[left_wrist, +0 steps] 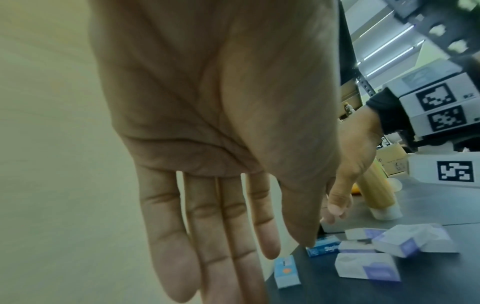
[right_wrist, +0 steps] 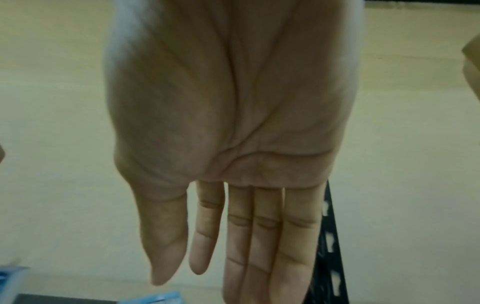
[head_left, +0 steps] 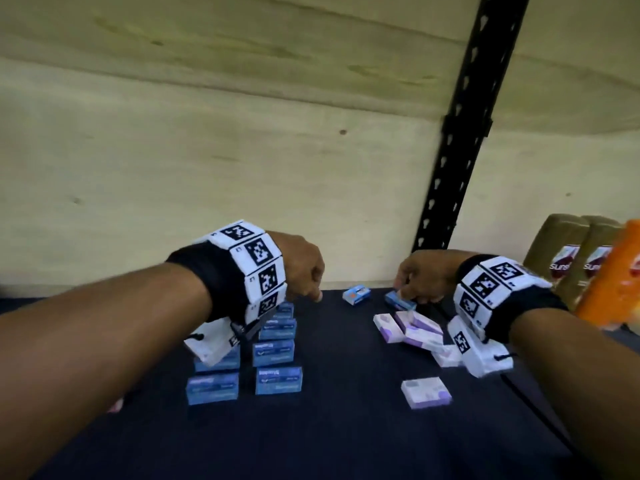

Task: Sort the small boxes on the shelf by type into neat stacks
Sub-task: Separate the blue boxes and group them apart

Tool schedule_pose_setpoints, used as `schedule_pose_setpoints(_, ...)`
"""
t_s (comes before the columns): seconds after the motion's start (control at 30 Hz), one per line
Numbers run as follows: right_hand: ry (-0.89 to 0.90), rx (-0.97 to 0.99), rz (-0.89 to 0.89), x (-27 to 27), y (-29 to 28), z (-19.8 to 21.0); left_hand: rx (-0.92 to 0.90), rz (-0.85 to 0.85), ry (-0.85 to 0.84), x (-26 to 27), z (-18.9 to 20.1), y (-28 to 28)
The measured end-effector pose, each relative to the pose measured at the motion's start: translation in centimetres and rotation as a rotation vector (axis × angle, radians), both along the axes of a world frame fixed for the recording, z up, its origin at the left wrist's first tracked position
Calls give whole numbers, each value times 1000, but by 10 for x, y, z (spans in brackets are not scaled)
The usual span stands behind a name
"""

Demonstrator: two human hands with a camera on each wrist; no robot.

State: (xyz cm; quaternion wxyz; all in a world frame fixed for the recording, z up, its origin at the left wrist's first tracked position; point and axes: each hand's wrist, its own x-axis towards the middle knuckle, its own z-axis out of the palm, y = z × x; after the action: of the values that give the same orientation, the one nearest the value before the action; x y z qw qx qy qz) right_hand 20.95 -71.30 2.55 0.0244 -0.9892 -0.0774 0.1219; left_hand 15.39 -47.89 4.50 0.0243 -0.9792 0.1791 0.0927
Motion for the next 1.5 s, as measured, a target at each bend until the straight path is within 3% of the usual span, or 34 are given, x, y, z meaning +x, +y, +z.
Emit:
schedule_pose_setpoints(0.27,108,-278,-25,52,-14,-11,46,-46,11,85,-20,-45)
schedule_pose_setpoints(0.63,198,-249,-45,67,-11,-17,179,-113,45,127,-47,-86)
schedule_pose_setpoints(0.83,229,-249,-38,70,-10,-16,236,-164,73,128,-49,-95)
schedule_pose_setpoints(1.07,223,-224,-64,74,-10,-21,139,-187,59,121,-43,-80)
schedule_pose_setpoints(1.23,119,-197,-83,63,-9,-30,108,-202,9,100,-30,-60)
schedule_pose_setpoints(1.5,-30,-158,-33,7,11,11,29,-114,44,39,15,-21)
